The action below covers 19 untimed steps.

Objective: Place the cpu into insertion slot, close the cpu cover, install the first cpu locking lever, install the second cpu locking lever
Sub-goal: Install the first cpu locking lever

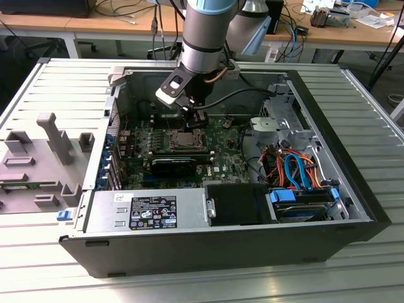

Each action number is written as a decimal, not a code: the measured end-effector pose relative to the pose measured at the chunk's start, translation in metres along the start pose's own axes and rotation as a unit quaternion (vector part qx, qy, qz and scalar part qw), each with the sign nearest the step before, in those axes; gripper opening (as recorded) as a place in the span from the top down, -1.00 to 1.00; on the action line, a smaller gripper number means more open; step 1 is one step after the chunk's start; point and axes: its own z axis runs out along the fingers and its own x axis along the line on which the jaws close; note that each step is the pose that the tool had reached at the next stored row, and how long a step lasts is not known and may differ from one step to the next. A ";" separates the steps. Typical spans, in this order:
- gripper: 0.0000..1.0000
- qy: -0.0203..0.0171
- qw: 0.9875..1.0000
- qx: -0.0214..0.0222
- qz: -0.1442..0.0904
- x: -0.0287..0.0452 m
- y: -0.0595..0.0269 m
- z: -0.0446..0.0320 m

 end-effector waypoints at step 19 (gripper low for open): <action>0.79 -0.001 1.000 0.000 -0.010 0.0000 0.0000 0.0000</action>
